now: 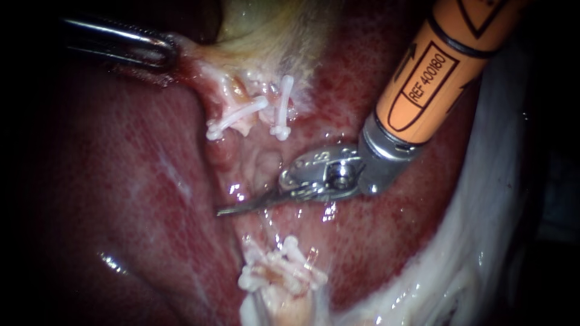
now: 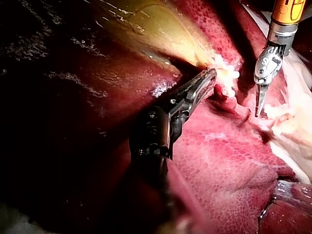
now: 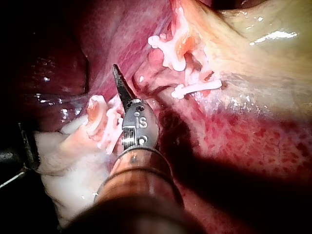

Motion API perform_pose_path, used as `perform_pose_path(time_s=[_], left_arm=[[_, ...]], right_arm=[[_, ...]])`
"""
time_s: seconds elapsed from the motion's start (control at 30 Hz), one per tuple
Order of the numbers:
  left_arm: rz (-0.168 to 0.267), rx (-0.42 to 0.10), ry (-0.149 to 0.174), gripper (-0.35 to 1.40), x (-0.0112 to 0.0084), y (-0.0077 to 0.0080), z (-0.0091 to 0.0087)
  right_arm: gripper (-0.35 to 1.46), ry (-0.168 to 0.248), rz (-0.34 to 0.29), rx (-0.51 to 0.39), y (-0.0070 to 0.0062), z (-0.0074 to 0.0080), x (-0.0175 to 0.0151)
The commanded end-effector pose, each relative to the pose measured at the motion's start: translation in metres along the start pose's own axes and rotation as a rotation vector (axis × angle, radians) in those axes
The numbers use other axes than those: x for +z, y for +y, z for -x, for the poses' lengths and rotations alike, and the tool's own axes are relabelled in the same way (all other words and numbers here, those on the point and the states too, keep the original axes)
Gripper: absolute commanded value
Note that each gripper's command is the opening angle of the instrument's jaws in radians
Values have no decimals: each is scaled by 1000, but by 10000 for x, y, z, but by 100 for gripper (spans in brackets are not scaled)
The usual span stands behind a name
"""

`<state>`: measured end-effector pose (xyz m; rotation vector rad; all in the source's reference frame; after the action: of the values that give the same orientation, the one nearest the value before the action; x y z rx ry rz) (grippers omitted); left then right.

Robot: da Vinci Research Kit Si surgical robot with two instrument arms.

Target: Go back from the cut right tube

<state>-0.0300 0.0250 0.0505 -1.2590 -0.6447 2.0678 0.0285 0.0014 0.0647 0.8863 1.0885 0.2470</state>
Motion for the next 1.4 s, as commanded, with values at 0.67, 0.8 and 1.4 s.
perform_pose_path(time_s=[0.67, 0.8, 1.4], left_arm=[[1, 1, 0, -35, 1, -2, 1], [1, 1, 0, -35, 0, -3, 2], [0, 2, 0, -35, 1, -5, 4]], right_arm=[[143, 127, 55, -8, -8, 1, -12], [143, 74, 260, -109, -29, 12, -40], [145, -242, 544, -292, -63, 42, -165]])
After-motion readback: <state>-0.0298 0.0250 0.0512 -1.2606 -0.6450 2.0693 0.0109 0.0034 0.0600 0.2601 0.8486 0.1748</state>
